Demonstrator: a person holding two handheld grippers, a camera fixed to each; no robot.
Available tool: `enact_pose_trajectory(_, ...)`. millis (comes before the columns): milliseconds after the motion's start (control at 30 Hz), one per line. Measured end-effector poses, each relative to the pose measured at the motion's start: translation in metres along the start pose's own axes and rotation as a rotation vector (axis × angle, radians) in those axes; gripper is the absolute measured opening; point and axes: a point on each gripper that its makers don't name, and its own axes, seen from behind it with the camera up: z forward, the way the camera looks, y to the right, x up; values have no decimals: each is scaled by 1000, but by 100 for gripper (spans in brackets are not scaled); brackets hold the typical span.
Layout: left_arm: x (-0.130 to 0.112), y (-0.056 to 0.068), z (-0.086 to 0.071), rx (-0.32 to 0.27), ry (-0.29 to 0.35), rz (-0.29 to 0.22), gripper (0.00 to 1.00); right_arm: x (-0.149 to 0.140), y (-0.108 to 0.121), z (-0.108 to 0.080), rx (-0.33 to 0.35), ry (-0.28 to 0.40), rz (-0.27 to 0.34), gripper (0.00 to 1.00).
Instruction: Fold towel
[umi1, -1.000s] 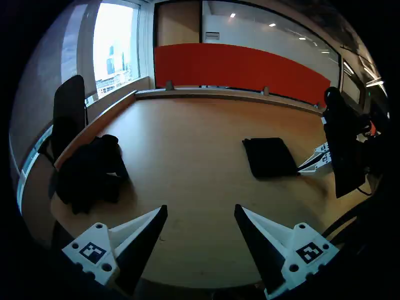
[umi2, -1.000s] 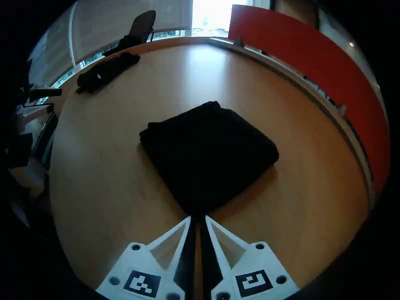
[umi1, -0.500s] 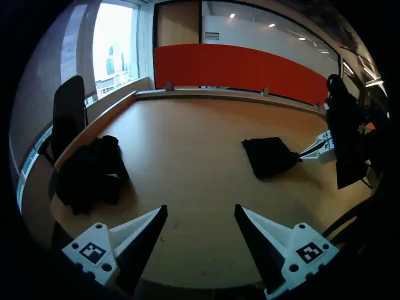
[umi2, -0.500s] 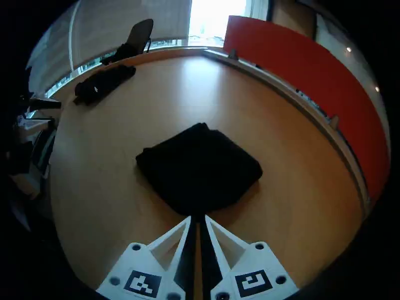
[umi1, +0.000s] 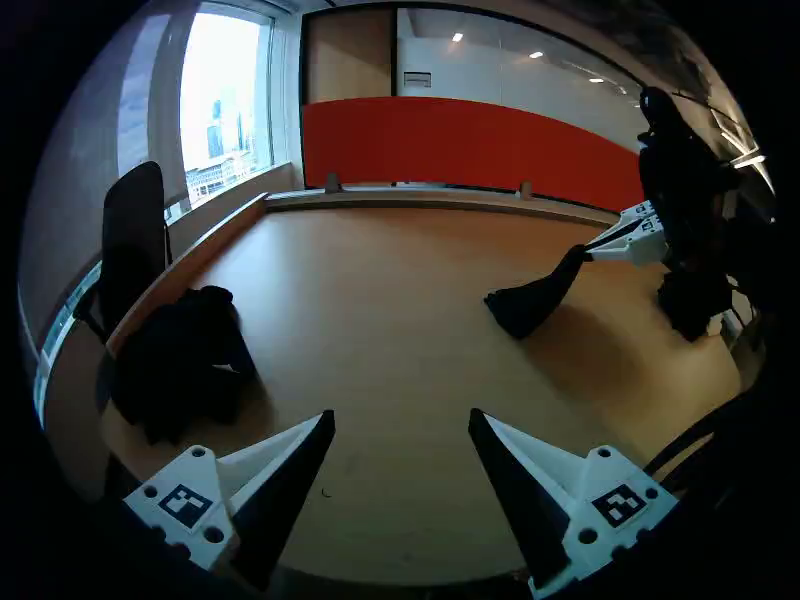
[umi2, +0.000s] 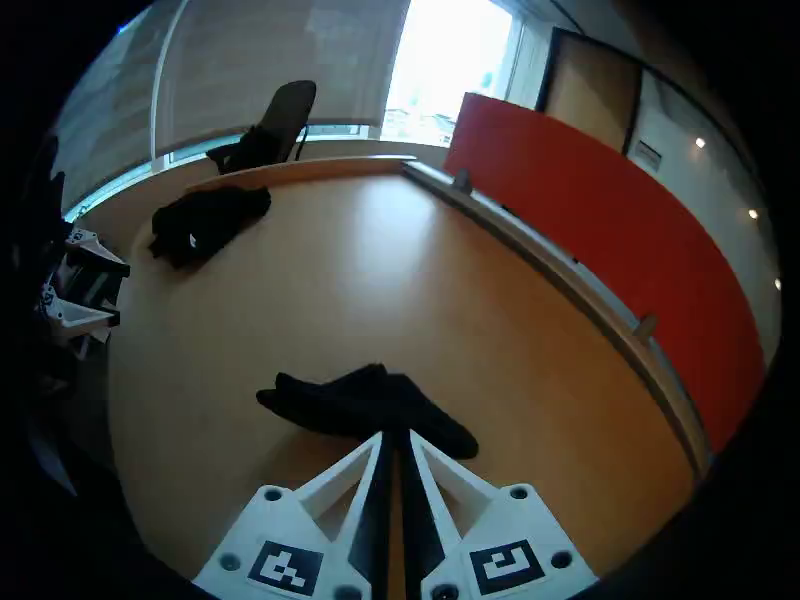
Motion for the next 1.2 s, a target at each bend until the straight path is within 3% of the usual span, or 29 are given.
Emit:
enact_pose_trajectory(267, 8, 4, 0, -12, 18, 7, 100, 36, 16, -19, -19, 49, -38, 4)
enact_pose_trajectory(500, 14, 6, 0, -23, 29, 12, 100, 48, 28, -36, -35, 72, -35, 4)
enact_pose_trajectory(1200, 25, 12, 11, -57, 41, 28, 99, 35, 85, -90, -118, 57, -7, 4)
